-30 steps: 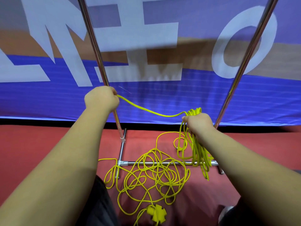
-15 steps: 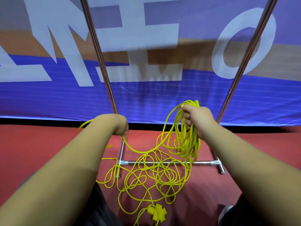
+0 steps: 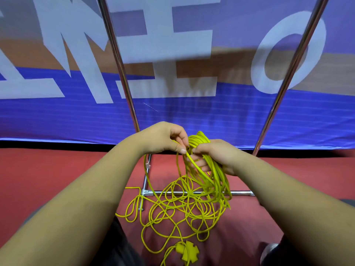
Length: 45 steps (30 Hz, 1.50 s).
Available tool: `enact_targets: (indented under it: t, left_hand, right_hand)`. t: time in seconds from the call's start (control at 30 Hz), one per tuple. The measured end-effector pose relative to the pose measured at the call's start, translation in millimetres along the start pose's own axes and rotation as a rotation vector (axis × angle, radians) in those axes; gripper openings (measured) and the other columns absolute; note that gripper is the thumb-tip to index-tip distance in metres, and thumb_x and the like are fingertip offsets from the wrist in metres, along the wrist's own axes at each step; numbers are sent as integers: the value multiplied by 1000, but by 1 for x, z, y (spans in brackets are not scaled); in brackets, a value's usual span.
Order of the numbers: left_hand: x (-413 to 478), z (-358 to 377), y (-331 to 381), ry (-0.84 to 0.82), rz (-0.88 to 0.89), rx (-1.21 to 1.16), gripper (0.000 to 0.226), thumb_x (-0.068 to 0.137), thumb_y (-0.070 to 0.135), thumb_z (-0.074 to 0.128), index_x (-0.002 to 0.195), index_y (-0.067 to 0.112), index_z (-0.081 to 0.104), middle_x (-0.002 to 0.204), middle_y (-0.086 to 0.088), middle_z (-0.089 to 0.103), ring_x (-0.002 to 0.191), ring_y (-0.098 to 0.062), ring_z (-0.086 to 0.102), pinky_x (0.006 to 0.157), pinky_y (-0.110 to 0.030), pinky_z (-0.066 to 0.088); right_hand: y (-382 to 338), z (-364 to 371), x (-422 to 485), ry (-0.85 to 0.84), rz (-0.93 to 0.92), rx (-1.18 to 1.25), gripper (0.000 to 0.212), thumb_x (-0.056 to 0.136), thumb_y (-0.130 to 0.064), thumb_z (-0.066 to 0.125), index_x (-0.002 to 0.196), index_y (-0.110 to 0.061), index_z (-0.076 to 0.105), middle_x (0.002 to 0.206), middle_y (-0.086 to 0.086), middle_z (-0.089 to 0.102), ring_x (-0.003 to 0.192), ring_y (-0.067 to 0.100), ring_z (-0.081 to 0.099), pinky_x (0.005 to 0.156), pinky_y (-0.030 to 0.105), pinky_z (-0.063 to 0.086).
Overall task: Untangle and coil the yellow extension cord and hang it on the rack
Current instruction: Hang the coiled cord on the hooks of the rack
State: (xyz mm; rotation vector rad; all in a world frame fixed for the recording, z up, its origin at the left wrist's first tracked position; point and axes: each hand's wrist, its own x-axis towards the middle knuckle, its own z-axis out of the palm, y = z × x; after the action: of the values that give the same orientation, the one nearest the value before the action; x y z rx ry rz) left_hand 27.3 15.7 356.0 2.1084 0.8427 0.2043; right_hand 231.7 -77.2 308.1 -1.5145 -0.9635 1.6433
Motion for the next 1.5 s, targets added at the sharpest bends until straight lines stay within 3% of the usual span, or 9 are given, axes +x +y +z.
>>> enact_targets:
  t: [0.13, 0.23, 0.47, 0.67, 0.8, 1.0, 1.27, 1.4, 1.5]
  left_hand:
    - [5, -2, -20, 117, -48, 170, 31, 76, 38, 92, 90, 25, 67, 81, 2, 70, 69, -3, 58, 67, -26, 49]
    - [4, -8, -36, 127, -111, 271, 25, 82, 36, 86, 87, 27, 64, 76, 12, 61, 64, 0, 50, 65, -25, 44]
    - [4, -8, -35, 171, -143, 188, 5, 89, 17, 79, 87, 22, 77, 68, 9, 72, 59, 0, 61, 57, -17, 45]
    - [10, 0, -18, 11, 74, 400, 12, 94, 31, 75, 103, 26, 81, 95, 8, 65, 91, -6, 62, 83, -21, 46]
    - [14, -2, -19, 97, 9, 564, 24, 91, 52, 72, 94, 28, 69, 86, 10, 60, 82, -11, 57, 72, -32, 45]
    - [7, -16, -52, 119, -224, 584, 21, 90, 32, 78, 94, 26, 58, 83, 6, 61, 82, -22, 61, 65, -34, 46]
    - [16, -3, -23, 192, 0, 455, 15, 86, 40, 81, 87, 27, 74, 70, 10, 63, 67, -3, 53, 59, -20, 39]
    - [18, -1, -40, 149, -124, 579, 12, 97, 37, 67, 92, 27, 65, 78, 7, 62, 75, -12, 57, 63, -31, 43]
    - [19, -3, -55, 130, -271, 649, 12, 100, 25, 56, 88, 24, 57, 87, 1, 64, 86, -25, 61, 73, -37, 50]
  right_hand:
    - [-1, 6, -4, -22, -39, 41, 21, 99, -17, 63, 84, -5, 72, 81, 15, 69, 61, 21, 63, 53, 29, 48]
    - [-2, 5, -4, 9, -45, 20, 22, 92, -16, 65, 73, -7, 71, 65, 12, 59, 54, 21, 54, 51, 30, 47]
    - [-3, 3, -7, 27, -42, 20, 24, 97, -18, 63, 80, -4, 72, 72, 13, 67, 56, 19, 60, 53, 29, 48]
    - [-8, 1, -9, -47, 4, 17, 29, 105, -25, 61, 115, -1, 73, 102, 10, 81, 65, 15, 69, 53, 25, 53]
    - [-7, 3, -9, -70, 4, -17, 20, 101, -28, 68, 93, -10, 67, 77, 5, 65, 54, 15, 54, 53, 30, 47]
    - [-10, 5, -11, -85, -30, 2, 30, 95, -40, 74, 97, -11, 64, 70, 1, 51, 52, 14, 45, 52, 29, 41]
    - [-14, 3, -19, -85, -16, -41, 40, 99, -32, 71, 63, -18, 59, 53, -3, 47, 44, 13, 43, 49, 26, 39]
    - [-17, 1, -14, -73, -33, 65, 14, 97, -27, 71, 92, -19, 61, 61, -6, 40, 45, 11, 34, 49, 27, 36]
    - [-23, -9, -12, -39, -51, 155, 20, 98, -25, 68, 83, -23, 56, 60, -7, 37, 42, 10, 30, 46, 26, 35]
